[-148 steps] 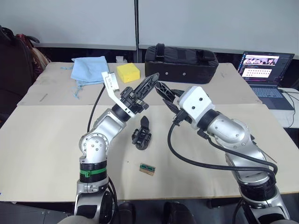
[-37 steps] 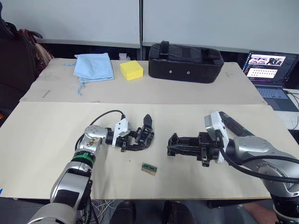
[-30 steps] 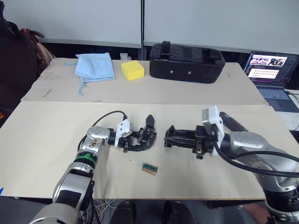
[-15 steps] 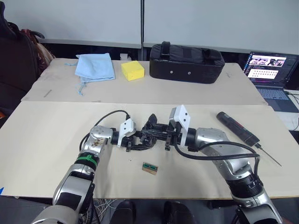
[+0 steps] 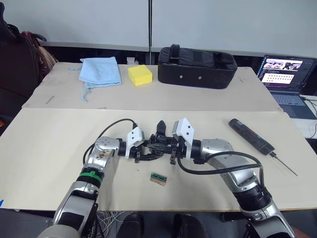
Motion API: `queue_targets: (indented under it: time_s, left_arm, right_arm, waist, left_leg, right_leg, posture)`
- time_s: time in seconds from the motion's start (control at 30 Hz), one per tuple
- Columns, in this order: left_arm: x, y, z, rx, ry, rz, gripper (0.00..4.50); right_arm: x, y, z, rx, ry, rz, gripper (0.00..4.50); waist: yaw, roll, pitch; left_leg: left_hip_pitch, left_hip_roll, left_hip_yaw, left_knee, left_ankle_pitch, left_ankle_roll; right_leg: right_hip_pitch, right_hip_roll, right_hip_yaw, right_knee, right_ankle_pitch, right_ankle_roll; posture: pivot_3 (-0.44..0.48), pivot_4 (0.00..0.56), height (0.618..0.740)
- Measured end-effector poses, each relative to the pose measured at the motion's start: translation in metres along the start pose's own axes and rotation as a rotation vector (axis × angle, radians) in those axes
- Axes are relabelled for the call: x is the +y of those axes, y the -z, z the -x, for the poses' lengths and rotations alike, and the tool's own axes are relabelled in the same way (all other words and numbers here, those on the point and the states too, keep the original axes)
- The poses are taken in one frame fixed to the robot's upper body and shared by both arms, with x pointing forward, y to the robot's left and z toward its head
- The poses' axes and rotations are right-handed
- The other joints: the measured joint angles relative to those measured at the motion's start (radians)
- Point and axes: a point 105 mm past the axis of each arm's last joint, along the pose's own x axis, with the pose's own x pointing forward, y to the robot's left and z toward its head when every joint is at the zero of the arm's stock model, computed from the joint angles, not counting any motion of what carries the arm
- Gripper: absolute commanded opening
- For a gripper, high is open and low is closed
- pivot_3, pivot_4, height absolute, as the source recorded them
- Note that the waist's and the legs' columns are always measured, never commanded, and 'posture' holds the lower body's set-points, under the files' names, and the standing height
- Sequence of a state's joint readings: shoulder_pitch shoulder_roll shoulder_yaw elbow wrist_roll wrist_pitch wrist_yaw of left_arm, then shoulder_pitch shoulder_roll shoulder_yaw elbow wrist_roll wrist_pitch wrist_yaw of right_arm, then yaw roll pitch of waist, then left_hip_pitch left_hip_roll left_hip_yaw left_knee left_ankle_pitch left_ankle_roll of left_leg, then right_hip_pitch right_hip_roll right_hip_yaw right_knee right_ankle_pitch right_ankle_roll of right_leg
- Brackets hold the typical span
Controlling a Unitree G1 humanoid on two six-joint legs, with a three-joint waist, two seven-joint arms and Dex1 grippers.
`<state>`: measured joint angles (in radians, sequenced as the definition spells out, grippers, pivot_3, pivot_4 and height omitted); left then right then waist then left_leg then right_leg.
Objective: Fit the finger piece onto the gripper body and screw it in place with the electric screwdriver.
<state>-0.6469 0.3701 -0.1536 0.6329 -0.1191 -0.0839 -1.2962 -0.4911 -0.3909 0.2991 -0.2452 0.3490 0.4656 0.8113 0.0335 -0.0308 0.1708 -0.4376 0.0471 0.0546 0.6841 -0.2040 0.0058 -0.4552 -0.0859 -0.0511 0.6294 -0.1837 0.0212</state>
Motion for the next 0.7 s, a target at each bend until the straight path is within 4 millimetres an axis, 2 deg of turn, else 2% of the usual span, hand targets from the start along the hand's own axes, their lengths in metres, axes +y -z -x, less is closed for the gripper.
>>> queue_targets:
  time_s: [0.53,0.7]
  left_arm:
    - [-0.0009,0.0018,0.0022,0.009,-0.002,-0.004,2.27]
    - [-0.0011,0.004,0.0031,0.012,-0.009,-0.001,2.27]
  right_arm:
    - [-0.0018,0.0034,0.0006,0.013,0.003,-0.005,0.35]
    - [-0.0017,0.005,0.0022,0.026,0.002,-0.007,0.35]
  waist:
    - [-0.008,0.0,-0.003]
    - [-0.012,0.0,-0.003]
  left_leg:
    - [0.001,0.0,0.0,0.0,0.0,0.0]
    - [0.006,0.0,0.0,-0.001,0.0,0.0]
  right_leg:
    - [0.001,0.0,0.0,0.0,0.0,0.0]
    - [0.006,0.0,0.0,-0.001,0.0,0.0]
  posture:
    - [0.0,0.15,0.74]
    - [0.0,0.15,0.74]
